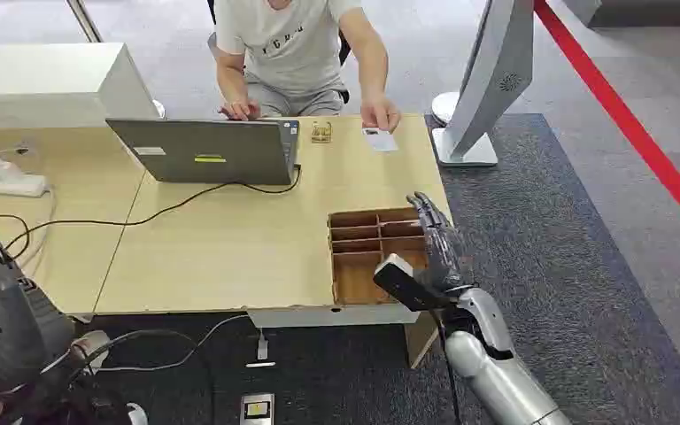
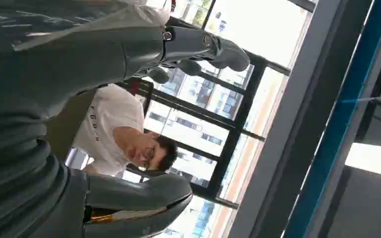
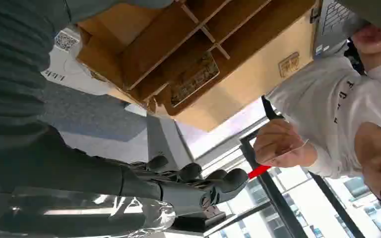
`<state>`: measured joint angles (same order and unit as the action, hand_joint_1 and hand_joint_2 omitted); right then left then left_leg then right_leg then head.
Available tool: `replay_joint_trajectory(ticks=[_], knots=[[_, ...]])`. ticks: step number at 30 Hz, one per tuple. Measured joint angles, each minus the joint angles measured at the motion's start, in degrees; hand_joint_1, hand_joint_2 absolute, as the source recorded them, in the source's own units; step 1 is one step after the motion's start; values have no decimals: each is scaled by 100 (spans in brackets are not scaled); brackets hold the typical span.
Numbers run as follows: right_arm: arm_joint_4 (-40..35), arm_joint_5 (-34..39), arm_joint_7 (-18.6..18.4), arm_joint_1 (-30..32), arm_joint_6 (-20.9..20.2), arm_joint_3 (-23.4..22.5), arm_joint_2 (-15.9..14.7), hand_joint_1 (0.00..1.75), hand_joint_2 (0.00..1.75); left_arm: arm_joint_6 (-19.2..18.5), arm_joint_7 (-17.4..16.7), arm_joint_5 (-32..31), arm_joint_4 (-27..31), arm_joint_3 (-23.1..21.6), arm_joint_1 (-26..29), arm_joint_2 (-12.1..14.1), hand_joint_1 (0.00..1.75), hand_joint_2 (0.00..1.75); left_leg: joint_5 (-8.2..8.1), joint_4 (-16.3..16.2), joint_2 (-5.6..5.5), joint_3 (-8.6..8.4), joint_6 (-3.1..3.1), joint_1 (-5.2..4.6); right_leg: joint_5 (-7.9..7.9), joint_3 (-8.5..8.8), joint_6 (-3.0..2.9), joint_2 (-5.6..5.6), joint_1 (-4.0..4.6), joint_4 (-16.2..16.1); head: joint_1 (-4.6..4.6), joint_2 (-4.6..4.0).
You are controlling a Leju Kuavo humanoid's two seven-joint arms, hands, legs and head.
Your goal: Pass the card to the sensor for recognition and then transmit it.
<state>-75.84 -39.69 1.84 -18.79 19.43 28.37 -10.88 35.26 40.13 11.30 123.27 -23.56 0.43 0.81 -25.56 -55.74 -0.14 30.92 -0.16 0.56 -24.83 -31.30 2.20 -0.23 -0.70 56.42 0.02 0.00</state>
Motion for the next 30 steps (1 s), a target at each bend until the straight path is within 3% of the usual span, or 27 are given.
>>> replay_joint_trajectory(ticks=[17,23,30], knots=[[1021,-131,-306,-683,239,109,-223,0,175,-451,0,120,-144,7,-81,-105,0,175,0,-3,1,0,0,-1,1,-2,1,0,-1,0,0,0],[497,-216,-741,-961,193,42,-542,0,175,-582,0,192,-245,20,-129,-160,0,175,0,-3,1,-2,0,-2,3,-2,2,1,-2,0,0,0],[11,-173,-780,-1313,68,24,-675,0,175,-582,0,199,-332,24,-178,-210,0,175,3,-3,1,-1,0,-1,6,-1,1,1,-1,3,-2,0]])
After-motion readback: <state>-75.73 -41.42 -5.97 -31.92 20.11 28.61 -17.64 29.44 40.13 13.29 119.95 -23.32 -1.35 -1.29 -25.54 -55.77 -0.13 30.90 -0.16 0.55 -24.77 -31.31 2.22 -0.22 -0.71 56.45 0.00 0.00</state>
